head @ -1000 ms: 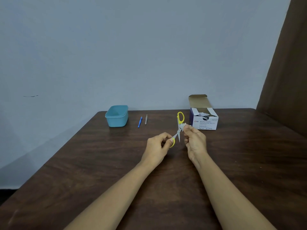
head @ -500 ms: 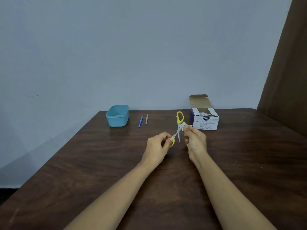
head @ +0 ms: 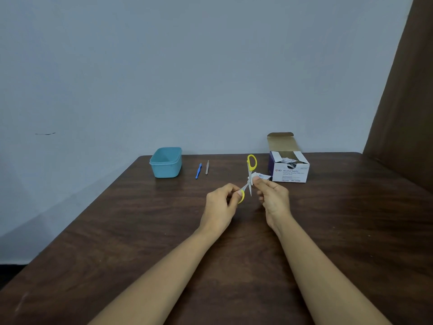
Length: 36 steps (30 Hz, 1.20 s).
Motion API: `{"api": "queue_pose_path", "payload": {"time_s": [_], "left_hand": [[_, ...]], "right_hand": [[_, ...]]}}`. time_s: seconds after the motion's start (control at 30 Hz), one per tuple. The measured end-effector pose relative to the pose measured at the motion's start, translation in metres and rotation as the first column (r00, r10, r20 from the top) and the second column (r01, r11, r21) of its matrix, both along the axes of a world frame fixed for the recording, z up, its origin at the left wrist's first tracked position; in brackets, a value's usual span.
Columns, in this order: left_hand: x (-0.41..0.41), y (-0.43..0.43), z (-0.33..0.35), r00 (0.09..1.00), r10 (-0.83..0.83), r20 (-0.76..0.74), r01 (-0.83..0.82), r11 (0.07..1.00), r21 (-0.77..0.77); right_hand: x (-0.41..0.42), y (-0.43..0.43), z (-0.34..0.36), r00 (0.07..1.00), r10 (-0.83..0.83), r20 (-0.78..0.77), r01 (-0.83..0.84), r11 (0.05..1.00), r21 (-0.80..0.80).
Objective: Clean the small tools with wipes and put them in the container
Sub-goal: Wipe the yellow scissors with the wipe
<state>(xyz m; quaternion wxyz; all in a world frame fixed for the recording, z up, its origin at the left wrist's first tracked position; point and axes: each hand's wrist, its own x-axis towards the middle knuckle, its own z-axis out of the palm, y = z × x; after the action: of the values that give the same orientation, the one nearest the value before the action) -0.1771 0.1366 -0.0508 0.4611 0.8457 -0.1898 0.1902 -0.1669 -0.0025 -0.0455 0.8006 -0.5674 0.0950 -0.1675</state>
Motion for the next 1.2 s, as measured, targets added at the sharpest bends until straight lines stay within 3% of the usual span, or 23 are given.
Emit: {"api": "queue_pose_path", "payload": {"time_s": [0.27,0.5,0.93,1.2], "left_hand": [[0.0016,0.0007,-0.0011,0.997,0.056,0.047,-0.054,0.998,-0.04],[0.0024,0.0015,-0.0019,0.996,0.062,0.058,-0.061,0.998,-0.021],[0.002,0.0024,-0.0012,0.993,0.075,0.086,-0.077,0.997,0.012],[0.0005,0.0009,0.0,0.992,0.105,0.072,-0.107,0.994,0.016]], "right_hand": [[0.0011,-0.007,0.0015,0.999,0.02,-0.034,-0.015,0.989,0.145],[-0.0015,-0.0079,0.0012,0.981,0.193,-0.021,-0.194,0.974,-0.117],[-0.0073,-0.0007,0.0046,0.978,0.194,0.073,-0.162,0.935,-0.315],[-0.0057,-0.0002,0.0002,0.981,0.176,0.088,-0.135,0.929,-0.345]]}}
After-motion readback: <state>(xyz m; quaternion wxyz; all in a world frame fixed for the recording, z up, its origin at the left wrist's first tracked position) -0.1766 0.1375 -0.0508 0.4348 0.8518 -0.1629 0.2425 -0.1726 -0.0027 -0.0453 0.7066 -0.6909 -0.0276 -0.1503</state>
